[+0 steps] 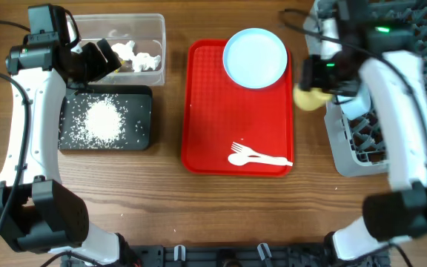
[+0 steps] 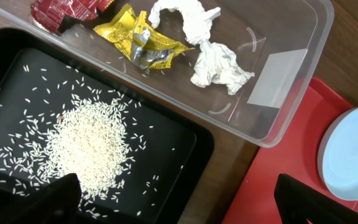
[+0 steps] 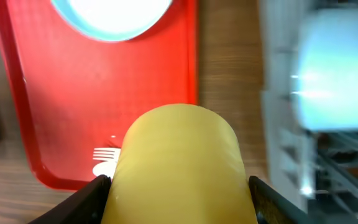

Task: Sort waste into correct bins and load items into the dishwasher rack
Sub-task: 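Carry the yellow cup to the rack and release it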

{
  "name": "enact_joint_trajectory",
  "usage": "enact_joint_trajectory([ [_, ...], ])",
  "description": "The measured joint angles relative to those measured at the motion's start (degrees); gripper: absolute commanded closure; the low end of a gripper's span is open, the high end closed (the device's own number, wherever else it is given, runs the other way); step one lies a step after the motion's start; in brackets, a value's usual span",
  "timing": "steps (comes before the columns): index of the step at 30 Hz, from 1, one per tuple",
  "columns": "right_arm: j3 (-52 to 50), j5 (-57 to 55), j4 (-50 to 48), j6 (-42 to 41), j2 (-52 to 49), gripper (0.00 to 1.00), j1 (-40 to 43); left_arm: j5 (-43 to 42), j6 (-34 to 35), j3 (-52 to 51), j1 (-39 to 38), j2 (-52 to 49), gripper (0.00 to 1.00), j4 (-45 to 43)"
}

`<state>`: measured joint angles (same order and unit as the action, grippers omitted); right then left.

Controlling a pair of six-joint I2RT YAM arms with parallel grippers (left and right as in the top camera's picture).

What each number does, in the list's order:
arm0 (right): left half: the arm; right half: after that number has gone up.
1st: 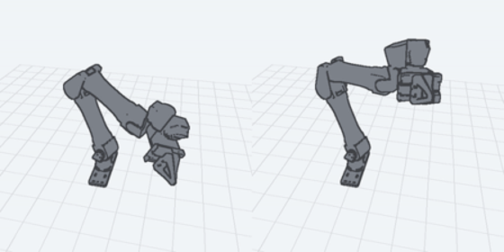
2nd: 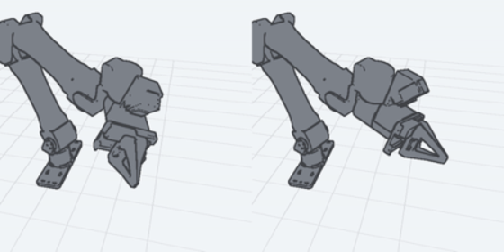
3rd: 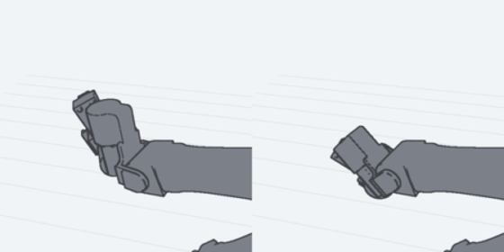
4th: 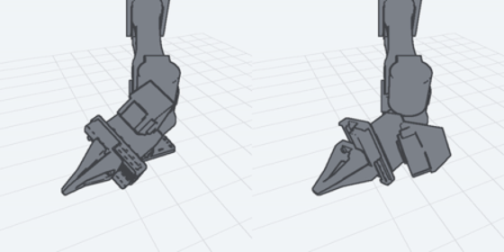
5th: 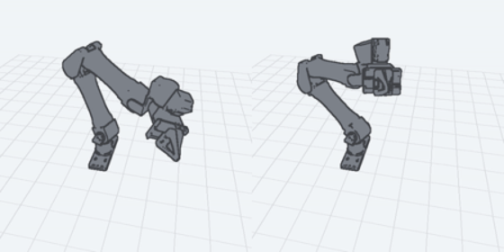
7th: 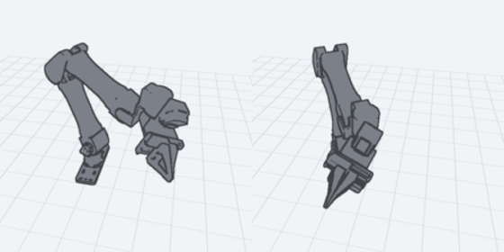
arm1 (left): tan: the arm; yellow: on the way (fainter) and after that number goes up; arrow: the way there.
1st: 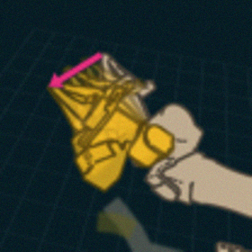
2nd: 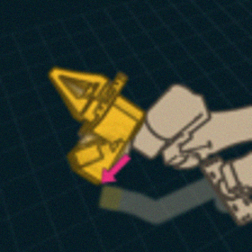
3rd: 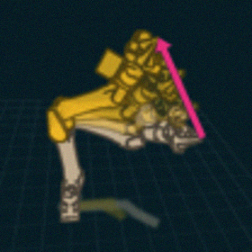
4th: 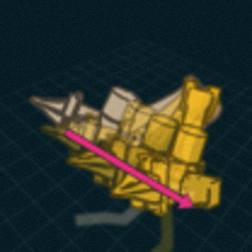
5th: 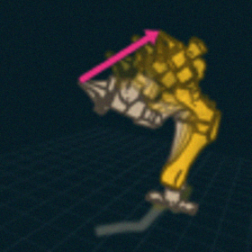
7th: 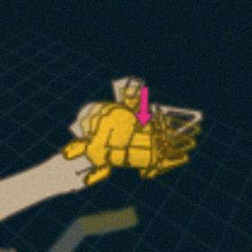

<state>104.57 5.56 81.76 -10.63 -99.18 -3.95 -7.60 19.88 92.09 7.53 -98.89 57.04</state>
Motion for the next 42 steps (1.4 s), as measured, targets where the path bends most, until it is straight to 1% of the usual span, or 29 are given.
enact_joint_trajectory([
  [4, 0.04, -0.68, 0.52, 0.52, 4.22, 0.41, 10.82, 0.0, 0.0, 0.0, 0.0, 0.0, 0.0, 0.0],
  [11, 0.04, -2.43, 0.07, 1.53, 3.45, 0.41, 30.91, 0.0, 0.0, 0.0, 0.0, 0.0, 0.0, 0.0],
  [13, 0.04, -2.56, -1.01, 1.51, 2.32, 0.41, 35.54, 0.0, 0.0, 0.0, 0.0, 0.0, 0.0, -0.02],
  [17, 0.04, -2.62, -1.62, 1.03, -0.92, 0.42, 41.83, 0.0, 0.0, 0.0, 0.0, 0.0, 0.0, 0.0],
  [23, 0.04, -3.76, -4.02, -0.09, -6.78, 0.42, 44.72, -0.02, 0.0, 0.0, 0.0, 0.0, 0.0, 0.0],
  [26, 0.04, -4.37, -5.81, -0.42, -7.93, 0.43, 46.29, 0.0, 0.0, 0.0, 0.0, 0.0, 0.0, -0.02],
  [34, 0.04, -4.66, -10.32, -0.87, -11.28, 0.44, 53.96, 0.0, 0.0, 0.0, 0.0, 0.0, 0.0, -0.02],
  [39, 0.04, -4.76, -13.73, -0.9, -15.54, 0.44, 54.95, -0.02, 0.0, 0.0, 0.0, 0.0, 0.0, 0.0],
  [42, 0.04, -4.7, -15.37, -0.9, -16.31, 0.44, 54.95, 0.0, 0.0, 0.0, 0.0, 0.0, 0.0, 0.0],
])
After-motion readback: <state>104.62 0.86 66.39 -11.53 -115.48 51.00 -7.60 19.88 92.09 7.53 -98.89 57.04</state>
